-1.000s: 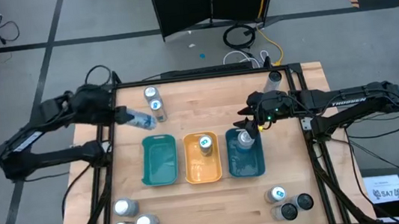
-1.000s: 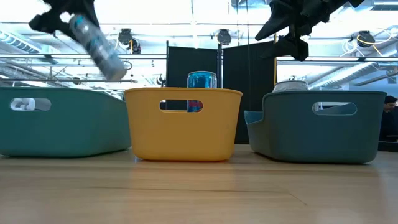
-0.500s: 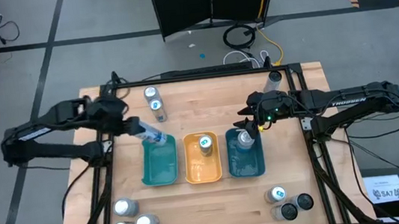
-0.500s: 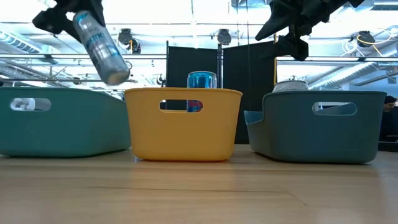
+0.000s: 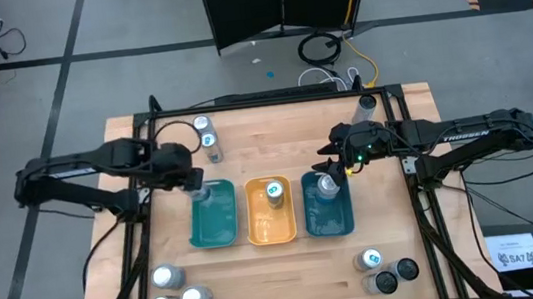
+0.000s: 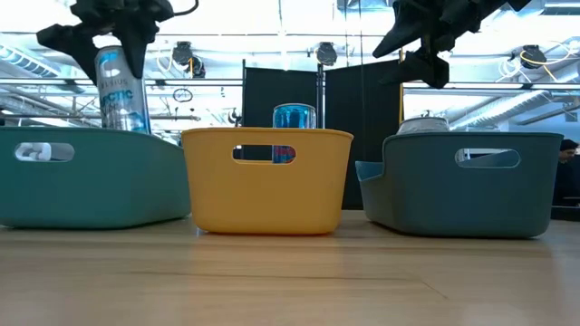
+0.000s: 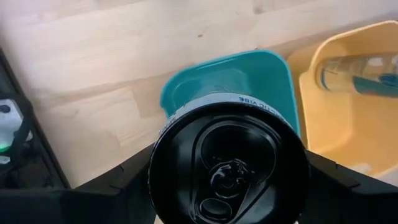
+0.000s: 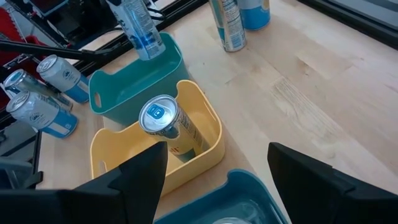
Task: Sort soda cans
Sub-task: Put the top left black can into the light green bin
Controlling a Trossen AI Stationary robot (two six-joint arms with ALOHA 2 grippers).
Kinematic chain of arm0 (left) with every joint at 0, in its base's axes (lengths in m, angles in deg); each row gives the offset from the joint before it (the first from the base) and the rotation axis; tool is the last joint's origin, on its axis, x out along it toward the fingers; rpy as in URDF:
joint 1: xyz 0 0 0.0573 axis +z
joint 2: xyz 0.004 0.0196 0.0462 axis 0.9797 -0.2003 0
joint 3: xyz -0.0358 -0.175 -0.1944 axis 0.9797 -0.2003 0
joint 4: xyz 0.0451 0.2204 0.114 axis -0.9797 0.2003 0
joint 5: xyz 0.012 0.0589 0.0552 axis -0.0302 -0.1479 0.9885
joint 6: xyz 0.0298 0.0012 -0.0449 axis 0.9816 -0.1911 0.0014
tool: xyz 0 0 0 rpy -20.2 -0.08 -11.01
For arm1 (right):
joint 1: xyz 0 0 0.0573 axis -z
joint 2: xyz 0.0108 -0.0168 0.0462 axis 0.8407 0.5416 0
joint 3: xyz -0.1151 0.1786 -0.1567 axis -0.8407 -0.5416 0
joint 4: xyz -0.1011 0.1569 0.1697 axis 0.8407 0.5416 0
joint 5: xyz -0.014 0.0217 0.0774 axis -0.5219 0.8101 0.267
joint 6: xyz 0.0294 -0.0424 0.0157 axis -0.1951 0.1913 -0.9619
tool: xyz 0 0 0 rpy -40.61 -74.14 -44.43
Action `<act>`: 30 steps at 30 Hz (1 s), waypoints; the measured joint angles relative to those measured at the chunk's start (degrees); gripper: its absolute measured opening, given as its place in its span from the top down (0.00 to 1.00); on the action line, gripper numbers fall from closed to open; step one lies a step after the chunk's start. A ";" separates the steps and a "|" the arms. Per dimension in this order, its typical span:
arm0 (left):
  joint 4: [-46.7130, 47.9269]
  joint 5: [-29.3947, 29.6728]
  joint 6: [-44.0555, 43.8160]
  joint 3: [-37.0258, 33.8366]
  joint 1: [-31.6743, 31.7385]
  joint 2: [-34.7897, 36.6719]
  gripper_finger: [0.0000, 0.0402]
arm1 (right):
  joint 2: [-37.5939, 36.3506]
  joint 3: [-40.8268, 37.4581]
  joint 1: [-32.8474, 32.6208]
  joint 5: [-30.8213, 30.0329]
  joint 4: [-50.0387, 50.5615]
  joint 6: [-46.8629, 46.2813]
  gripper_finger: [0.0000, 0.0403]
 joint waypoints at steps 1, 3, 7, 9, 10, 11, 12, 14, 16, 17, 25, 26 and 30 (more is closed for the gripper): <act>-0.11 0.44 -0.57 0.00 -0.48 -0.55 0.30 | 0.00 0.00 0.00 0.00 -0.01 0.12 0.33; -0.11 1.16 -1.61 0.00 -1.51 -2.10 0.30 | 0.00 0.00 0.00 0.00 -0.01 0.20 0.33; -0.10 1.21 -1.86 0.00 -2.97 -5.51 0.30 | 0.00 0.00 0.00 -0.01 0.03 0.26 0.33; -0.02 1.29 -1.93 0.00 -3.47 -6.88 0.30 | 0.00 0.00 -0.01 -0.02 0.04 0.26 0.33; -0.02 1.69 -1.93 0.00 -3.65 -7.61 0.30 | 0.00 0.00 -0.01 -0.02 0.07 0.26 0.33; -0.04 2.21 -1.93 0.00 -3.92 -8.23 0.30 | 0.00 0.00 0.00 -0.02 0.10 0.24 0.33; -0.06 2.68 -1.95 0.00 -3.98 -8.82 0.30 | 0.00 0.00 0.00 -0.02 0.13 0.26 0.33; -0.01 3.64 -2.74 0.00 -4.27 -9.84 0.30 | 0.00 0.00 0.00 -0.02 0.17 0.26 0.33; -0.01 4.24 -3.26 0.00 -4.40 -10.87 0.30 | 0.00 0.00 0.00 0.00 0.17 0.26 0.33; -0.02 4.35 -3.31 0.00 -4.57 -11.35 0.30 | 0.00 0.00 0.00 0.01 0.19 0.26 0.33; -0.30 4.53 -3.37 0.00 -5.08 -14.72 0.30 | 0.00 0.00 -0.43 1.46 0.19 0.26 0.33; -0.62 4.80 -3.37 0.00 -5.08 -14.98 0.30 | 0.00 0.00 -0.55 1.46 0.17 0.26 0.33; -0.90 5.64 -3.40 0.00 -5.08 -16.06 0.30 | 0.00 0.00 -1.15 1.46 0.17 0.26 0.33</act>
